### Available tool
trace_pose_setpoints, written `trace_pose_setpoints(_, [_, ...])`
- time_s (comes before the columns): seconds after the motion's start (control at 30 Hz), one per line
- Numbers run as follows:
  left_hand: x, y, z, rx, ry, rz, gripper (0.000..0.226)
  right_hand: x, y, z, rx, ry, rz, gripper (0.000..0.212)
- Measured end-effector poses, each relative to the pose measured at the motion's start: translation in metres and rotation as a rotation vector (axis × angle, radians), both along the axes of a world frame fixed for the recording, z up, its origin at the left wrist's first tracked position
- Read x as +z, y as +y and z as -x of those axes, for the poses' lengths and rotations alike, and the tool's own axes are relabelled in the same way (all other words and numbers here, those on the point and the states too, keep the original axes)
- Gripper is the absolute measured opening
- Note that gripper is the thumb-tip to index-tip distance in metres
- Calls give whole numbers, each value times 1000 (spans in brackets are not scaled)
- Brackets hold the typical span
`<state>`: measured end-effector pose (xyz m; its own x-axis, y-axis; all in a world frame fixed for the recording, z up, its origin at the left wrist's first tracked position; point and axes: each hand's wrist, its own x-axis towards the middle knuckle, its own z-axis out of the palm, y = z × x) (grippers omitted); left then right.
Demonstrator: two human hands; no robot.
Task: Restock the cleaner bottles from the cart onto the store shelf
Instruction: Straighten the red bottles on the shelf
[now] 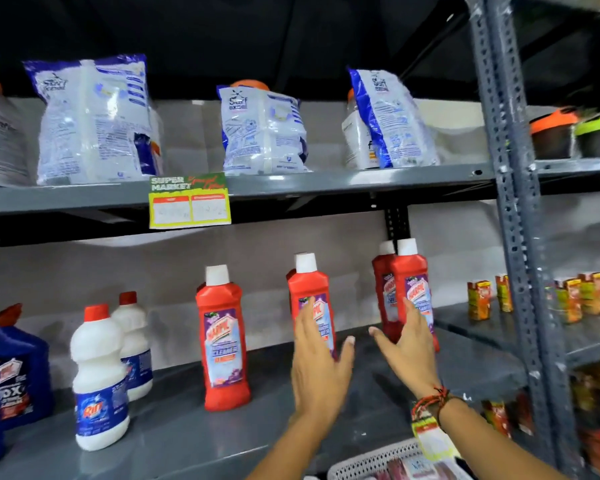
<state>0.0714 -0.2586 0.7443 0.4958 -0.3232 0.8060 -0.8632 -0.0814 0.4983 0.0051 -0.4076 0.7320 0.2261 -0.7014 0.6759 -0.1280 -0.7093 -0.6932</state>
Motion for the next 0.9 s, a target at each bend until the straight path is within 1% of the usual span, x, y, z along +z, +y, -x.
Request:
trace_pose_setpoints(0.07, [-12,-30,17,-86,21,-77,84,0,-24,15,-70,-4,-15,88])
trace_pose_setpoints(0.13, [-25,-59,25,-155,109,-168,91,-7,-50,29,-73,19,-35,88])
trace_pose_setpoints(0.23, [-42,-99,31,-204,280,-347,100,-31,-89,39,15,189,-76,96])
trace_pose_setpoints(0.3, [-47,-122,28,-173,359,-508,101,-41,-111,41,94,327,-89,102])
trace_pose_setpoints(0.33, [-49,-133,27,-157,373,-581,99,-43,-124,40,144,361,-113,103])
trace_pose_setpoints(0.4, [-45,-152,24,-154,369,-692,93,-36,-146,36,239,387,-152,98])
trace_pose_setpoints(0.43, [-43,-159,24,-161,369,-734,89,-33,-153,36,269,388,-159,91])
trace_pose_setpoints(0.53, [-39,-177,21,-118,321,-822,80,-33,-161,35,341,331,-133,61])
trace_pose_setpoints(0.57, [-39,-182,19,-101,296,-844,77,-36,-163,33,345,323,-128,56])
trace_pose_setpoints(0.7, [-40,-195,14,-47,229,-920,71,-38,-165,32,334,324,-110,52])
trace_pose_setpoints(0.9, [-42,-198,14,-35,248,-932,69,-37,-162,36,308,346,-74,47])
